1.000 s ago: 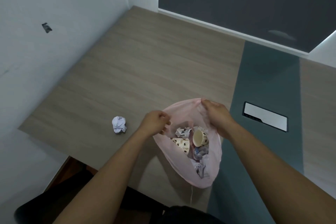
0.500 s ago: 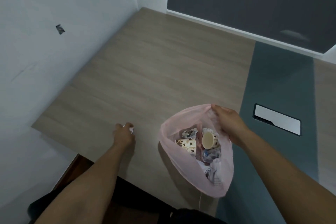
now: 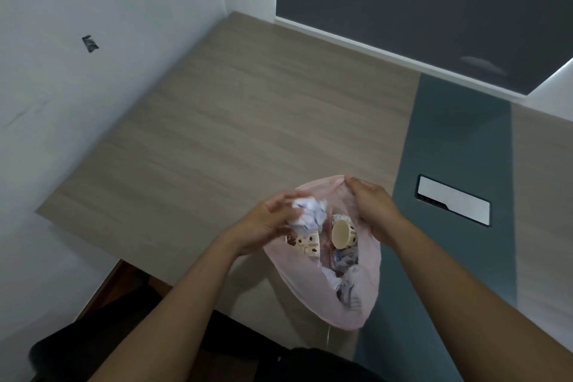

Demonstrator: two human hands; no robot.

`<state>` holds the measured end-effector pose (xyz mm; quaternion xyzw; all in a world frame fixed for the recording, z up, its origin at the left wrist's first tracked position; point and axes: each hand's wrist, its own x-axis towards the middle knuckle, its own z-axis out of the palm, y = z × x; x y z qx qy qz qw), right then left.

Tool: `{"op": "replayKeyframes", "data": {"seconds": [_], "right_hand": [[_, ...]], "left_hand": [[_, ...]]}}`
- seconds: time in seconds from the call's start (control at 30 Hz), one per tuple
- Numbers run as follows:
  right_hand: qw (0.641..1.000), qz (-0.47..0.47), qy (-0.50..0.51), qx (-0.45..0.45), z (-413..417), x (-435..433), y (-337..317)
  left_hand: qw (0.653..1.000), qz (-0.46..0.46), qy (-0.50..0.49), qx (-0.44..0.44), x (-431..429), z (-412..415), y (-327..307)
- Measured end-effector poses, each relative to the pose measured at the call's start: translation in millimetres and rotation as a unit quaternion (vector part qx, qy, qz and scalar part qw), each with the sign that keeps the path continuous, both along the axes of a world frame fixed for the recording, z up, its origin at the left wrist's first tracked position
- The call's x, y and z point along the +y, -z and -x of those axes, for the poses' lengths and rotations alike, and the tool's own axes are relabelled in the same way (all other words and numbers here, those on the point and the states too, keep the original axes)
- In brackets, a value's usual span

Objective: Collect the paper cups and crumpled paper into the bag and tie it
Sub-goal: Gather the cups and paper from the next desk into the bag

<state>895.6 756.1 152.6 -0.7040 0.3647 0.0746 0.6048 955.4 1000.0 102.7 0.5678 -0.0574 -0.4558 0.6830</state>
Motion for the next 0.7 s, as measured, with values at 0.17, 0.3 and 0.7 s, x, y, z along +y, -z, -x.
{"op": "replayKeyframes", "data": {"seconds": [0.17,0.3,0.7], "right_hand": [[1.0,-0.002,-0.009,-0.008,3.3,7.5,-10.4],[1.0,-0.01,-0.009,-0.019,6.8,9.0,-13.3],[0.998,0.025,-0.01,-0.048,2.9,2.8,-33.5]], "left_hand": [[0.985,-0.135,0.082,-0.069,-39.0,42.1,28.4],[0.96,-0.225,0.093,-0.141,-33.8,51.6,45.8],[0.755,-0.516,0.239,-0.326,83.2,28.8,58.4]]}}
